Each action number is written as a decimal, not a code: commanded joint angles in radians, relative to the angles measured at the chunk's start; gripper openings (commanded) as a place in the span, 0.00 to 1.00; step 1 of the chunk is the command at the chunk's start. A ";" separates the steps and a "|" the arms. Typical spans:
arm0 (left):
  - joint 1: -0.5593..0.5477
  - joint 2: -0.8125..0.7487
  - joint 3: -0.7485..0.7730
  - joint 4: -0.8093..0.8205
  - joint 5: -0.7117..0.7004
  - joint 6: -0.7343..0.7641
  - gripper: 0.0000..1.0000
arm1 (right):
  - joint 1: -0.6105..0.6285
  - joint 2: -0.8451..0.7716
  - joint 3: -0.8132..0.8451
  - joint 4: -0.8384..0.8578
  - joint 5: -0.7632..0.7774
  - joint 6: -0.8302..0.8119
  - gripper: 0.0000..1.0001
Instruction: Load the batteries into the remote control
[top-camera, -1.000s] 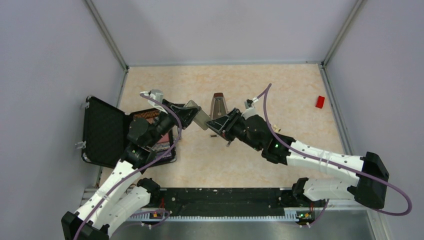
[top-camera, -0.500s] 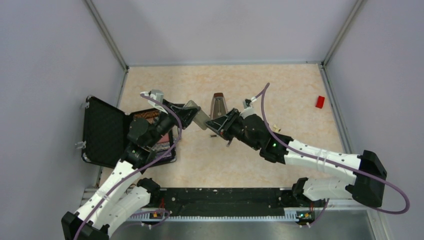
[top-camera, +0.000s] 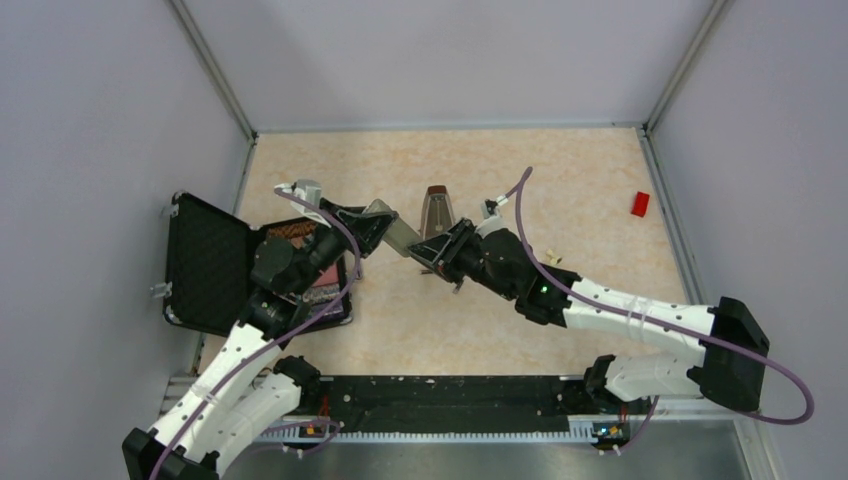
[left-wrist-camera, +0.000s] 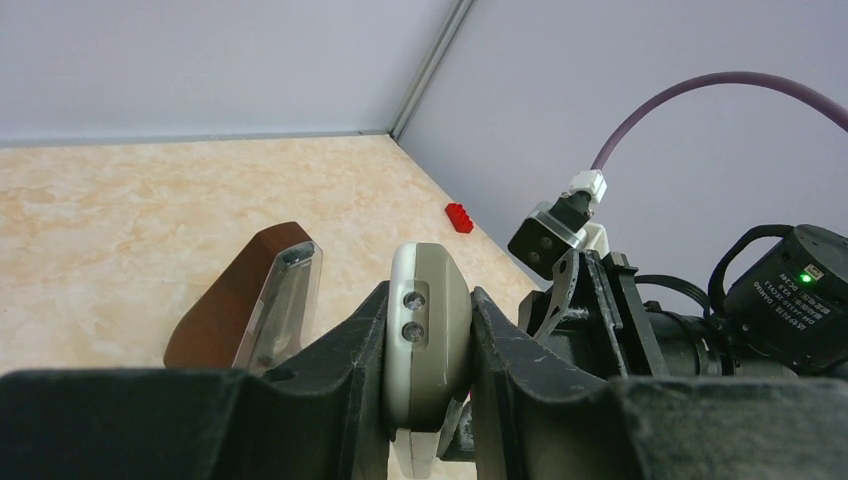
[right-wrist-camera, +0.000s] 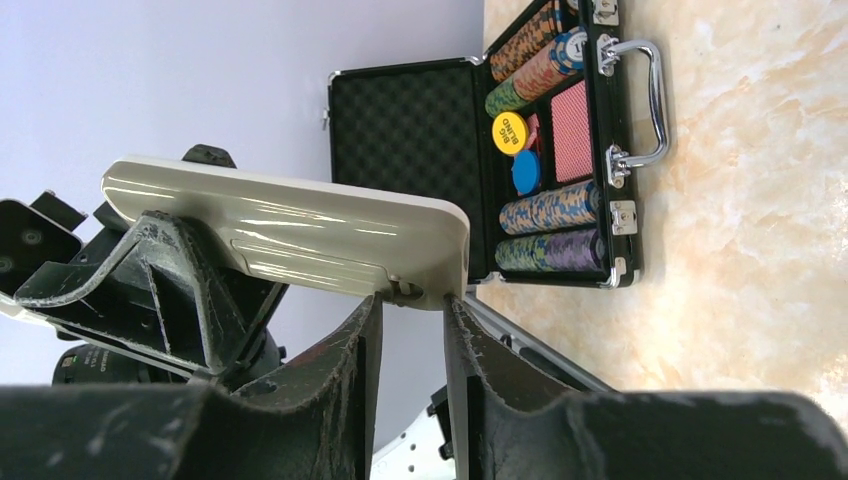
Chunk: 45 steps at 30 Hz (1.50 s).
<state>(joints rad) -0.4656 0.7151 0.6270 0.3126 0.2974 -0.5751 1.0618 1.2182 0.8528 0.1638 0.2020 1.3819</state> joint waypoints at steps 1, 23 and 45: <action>-0.014 -0.016 0.015 0.098 0.123 -0.094 0.00 | -0.006 0.011 0.026 0.051 0.010 -0.010 0.26; -0.015 -0.035 0.016 -0.033 0.027 0.031 0.00 | -0.010 -0.069 0.025 0.053 0.018 -0.034 0.28; -0.014 -0.036 0.015 -0.022 -0.011 0.018 0.00 | -0.010 -0.009 0.041 0.021 -0.002 -0.020 0.29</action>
<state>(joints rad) -0.4759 0.6956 0.6270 0.2508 0.2871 -0.5533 1.0554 1.1927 0.8528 0.1596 0.2001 1.3640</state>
